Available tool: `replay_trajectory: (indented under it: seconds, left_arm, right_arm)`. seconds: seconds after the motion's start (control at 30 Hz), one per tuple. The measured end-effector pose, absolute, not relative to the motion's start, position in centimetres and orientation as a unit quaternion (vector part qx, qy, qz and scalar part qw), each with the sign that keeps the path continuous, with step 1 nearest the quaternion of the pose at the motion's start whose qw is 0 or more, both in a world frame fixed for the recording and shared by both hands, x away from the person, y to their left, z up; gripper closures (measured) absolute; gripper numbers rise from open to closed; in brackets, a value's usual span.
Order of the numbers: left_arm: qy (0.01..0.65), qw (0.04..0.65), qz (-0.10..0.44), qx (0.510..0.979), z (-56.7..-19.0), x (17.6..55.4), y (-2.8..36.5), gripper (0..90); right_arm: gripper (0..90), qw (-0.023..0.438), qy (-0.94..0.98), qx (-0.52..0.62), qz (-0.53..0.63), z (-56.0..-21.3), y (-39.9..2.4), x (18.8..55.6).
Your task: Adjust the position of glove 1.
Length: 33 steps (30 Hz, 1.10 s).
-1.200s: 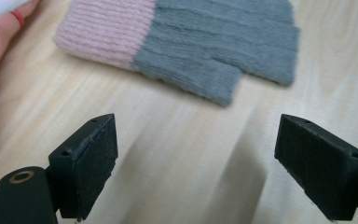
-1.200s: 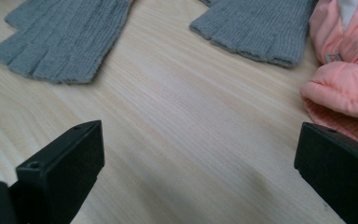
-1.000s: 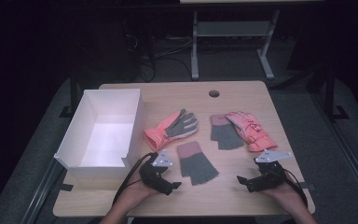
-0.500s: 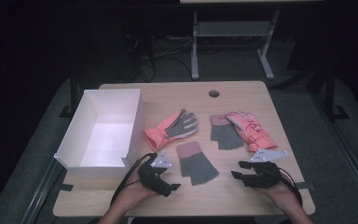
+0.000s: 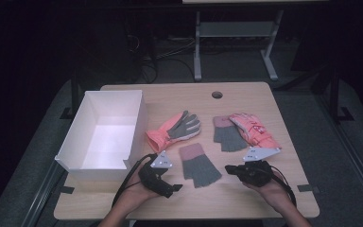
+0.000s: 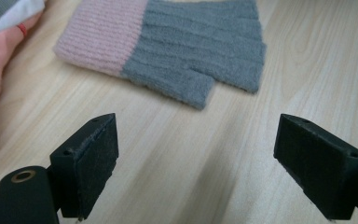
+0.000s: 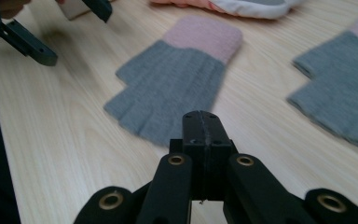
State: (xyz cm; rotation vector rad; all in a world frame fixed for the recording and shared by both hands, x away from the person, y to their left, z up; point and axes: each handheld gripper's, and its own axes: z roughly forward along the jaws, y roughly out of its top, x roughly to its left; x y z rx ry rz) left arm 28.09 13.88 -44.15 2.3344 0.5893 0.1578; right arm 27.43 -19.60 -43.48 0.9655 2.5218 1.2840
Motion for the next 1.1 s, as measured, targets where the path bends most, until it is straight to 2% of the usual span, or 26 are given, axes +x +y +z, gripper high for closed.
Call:
replay_trajectory:
  seconds: [0.53, 1.1]
  left_arm:
    - [0.232, 0.365, 0.058, 0.9, -44.2, 28.3, 14.1, 14.2]
    - [0.231, 0.359, 0.053, 0.903, -44.5, 28.4, 14.1, 14.2]
  right_arm:
    - [90.0, 0.041, 0.86, 0.27, 0.431, -43.9, -14.6, 28.8]
    - [90.0, 0.025, 0.892, 0.245, 0.379, -46.4, -12.3, 28.5]
